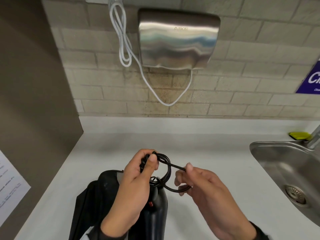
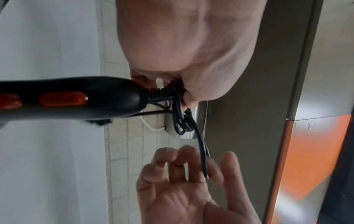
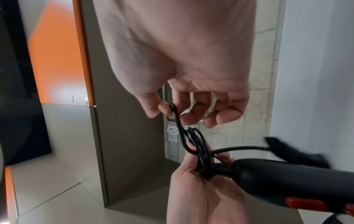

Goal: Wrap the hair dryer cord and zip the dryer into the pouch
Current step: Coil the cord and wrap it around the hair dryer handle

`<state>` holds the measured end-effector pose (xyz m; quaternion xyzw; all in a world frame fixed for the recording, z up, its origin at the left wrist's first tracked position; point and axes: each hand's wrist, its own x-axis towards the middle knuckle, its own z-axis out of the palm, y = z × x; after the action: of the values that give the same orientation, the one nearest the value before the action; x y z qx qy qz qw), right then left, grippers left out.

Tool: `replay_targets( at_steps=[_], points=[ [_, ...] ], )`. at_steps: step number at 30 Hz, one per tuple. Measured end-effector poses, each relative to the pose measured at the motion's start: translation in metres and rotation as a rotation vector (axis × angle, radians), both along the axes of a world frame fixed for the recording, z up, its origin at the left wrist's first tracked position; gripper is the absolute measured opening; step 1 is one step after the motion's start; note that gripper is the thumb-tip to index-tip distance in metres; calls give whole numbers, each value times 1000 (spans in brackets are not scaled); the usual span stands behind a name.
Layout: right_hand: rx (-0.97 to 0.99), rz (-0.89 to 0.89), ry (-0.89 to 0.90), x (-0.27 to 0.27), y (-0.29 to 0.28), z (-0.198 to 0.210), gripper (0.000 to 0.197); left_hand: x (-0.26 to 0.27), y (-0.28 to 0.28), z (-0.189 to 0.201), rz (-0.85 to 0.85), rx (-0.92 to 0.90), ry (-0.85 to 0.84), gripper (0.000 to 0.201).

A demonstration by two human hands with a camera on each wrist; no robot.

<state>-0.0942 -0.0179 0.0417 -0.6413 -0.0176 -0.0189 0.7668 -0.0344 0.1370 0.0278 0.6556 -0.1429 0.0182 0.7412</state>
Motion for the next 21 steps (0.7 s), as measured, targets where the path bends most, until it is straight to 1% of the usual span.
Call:
replay_targets(
  at_steps=[2, 3, 5, 7, 9, 10, 12, 13, 18, 19, 21],
  points=[
    [62, 66, -36, -3, -4, 2, 40, 2, 0, -1, 17, 4, -13, 21],
    [125, 96, -49, -5, -7, 1, 37, 3, 0, -2, 25, 5, -21, 21],
    [282, 152, -62, -8, -12, -2, 33, 4, 0, -2, 40, 8, -35, 20],
    [468, 206, -63, -8, -17, -7, 36, 3, 0, -3, 46, 18, -40, 20],
    [674, 289, -88, -7, -19, -11, 28, 1, -2, -4, 51, 31, -41, 20],
    [723, 265, -108, -7, -17, -11, 27, 0, -3, -4, 56, 36, -41, 20],
    [774, 161, -87, -10, -14, -10, 34, -2, -5, -4, 61, 50, -47, 18],
    [809, 153, -71, -10, -12, -10, 37, -3, -6, -4, 59, 60, -56, 17],
    [918, 156, -92, -8, 3, 11, 44, -10, -12, -2, 34, 63, -94, 19],
    [940, 172, -95, -8, 5, 17, 43, -11, -13, -1, 29, 63, -101, 19],
    [979, 243, -86, -8, 6, 29, 36, -13, -14, 0, 20, 50, -102, 18]
  ],
)
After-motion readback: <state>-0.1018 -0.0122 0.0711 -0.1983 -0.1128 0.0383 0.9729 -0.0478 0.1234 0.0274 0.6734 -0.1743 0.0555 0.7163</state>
